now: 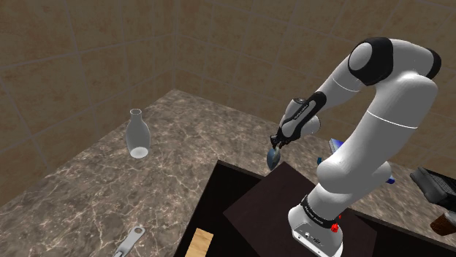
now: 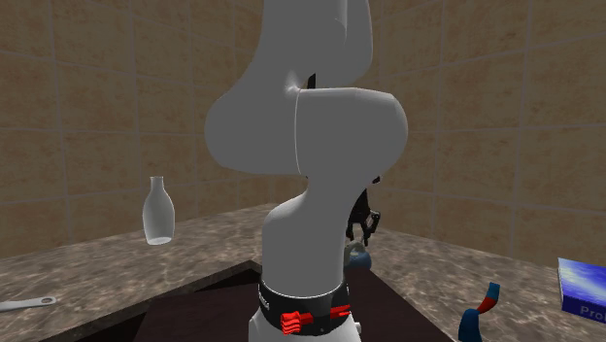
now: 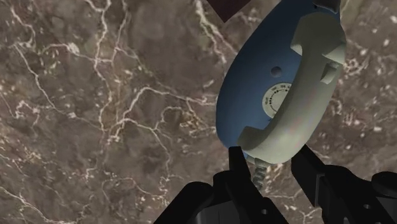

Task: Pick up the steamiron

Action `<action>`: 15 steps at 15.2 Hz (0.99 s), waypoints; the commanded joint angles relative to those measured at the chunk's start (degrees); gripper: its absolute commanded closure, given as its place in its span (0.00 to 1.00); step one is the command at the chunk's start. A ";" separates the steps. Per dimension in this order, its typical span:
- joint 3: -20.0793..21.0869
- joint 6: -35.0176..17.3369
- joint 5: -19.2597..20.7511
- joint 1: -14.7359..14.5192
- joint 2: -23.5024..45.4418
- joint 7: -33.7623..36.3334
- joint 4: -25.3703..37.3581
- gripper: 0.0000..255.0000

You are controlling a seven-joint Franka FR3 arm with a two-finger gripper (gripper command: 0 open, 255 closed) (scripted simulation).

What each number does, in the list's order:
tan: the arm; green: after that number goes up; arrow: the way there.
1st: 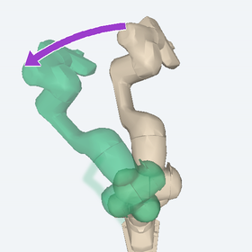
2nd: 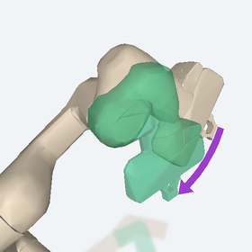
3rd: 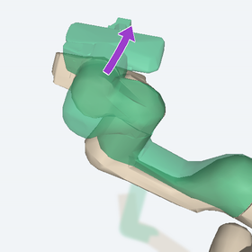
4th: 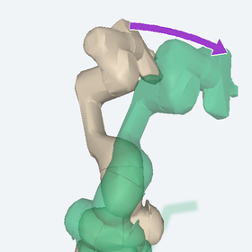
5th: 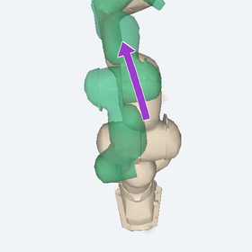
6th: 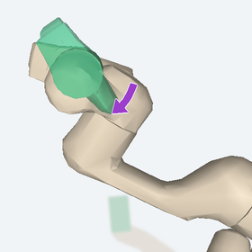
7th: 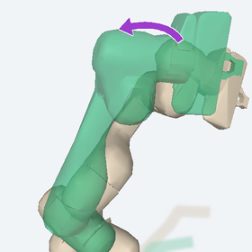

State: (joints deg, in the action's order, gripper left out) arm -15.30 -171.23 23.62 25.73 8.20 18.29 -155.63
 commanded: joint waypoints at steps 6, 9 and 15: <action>0.03 0.03 0.00 -0.08 0.11 0.11 0.03 1.00; 0.58 2.85 -1.11 0.24 -3.15 -1.16 -0.43 1.00; 1.03 8.66 -3.04 0.17 -9.38 -3.32 -0.86 1.00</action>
State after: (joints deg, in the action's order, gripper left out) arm -14.31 -163.52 20.86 25.92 -0.18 15.30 -156.43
